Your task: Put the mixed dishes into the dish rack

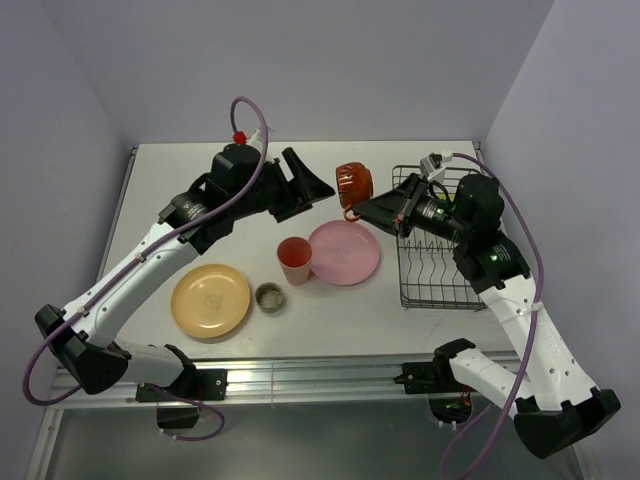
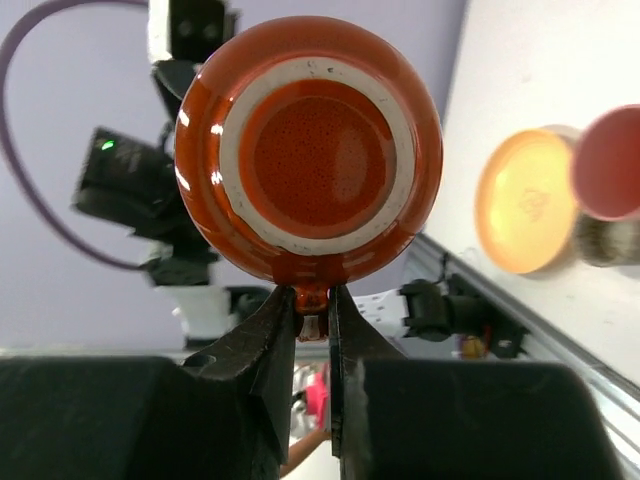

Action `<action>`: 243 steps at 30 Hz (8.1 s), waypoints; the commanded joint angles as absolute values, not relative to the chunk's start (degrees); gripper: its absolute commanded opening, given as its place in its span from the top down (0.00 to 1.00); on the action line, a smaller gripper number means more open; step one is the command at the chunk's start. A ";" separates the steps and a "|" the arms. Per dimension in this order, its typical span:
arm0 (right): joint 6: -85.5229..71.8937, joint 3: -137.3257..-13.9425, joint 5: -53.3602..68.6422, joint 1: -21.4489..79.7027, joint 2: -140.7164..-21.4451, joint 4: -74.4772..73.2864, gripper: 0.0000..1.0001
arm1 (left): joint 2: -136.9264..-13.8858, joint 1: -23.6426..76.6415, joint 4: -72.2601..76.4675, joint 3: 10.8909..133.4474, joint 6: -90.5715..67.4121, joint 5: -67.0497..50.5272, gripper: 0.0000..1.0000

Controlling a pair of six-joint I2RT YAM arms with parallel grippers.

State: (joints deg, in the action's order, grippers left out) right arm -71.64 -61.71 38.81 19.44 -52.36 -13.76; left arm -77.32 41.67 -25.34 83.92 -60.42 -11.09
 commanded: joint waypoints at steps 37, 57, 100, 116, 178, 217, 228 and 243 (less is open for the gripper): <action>-18.02 -77.34 -19.34 9.67 -97.11 -31.56 1.00 | -89.29 37.01 -50.72 78.66 -39.46 7.82 0.41; -16.61 -86.31 -18.28 8.61 -109.87 -33.05 0.29 | -90.61 35.68 -50.01 77.96 -40.87 5.01 0.46; -66.15 -54.34 62.22 11.87 -54.24 -4.18 0.20 | -78.05 33.40 -40.17 94.22 -54.75 -25.38 1.00; -90.17 -46.14 62.49 11.87 -54.58 32.60 0.18 | -72.60 26.72 -1.78 71.64 -83.14 -49.48 1.00; -86.58 -52.20 58.80 12.92 -58.10 28.93 1.00 | -67.77 26.11 0.26 60.02 -91.18 -50.12 0.06; -21.00 -90.70 -11.86 7.73 -88.68 -62.14 1.00 | -62.05 22.85 -56.25 67.41 -53.70 -6.94 0.12; -23.20 -97.03 -12.92 11.60 -87.63 -64.95 1.00 | -61.61 23.38 -55.72 66.44 -54.14 -7.65 0.13; -21.62 -96.33 -17.49 13.01 -95.36 -60.65 1.00 | -61.70 24.96 -57.48 65.48 -53.79 -7.38 0.14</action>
State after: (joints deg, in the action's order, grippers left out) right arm -22.44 -96.77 -14.72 12.99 -93.69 -63.77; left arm -62.85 24.67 -56.90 65.80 -55.11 -7.86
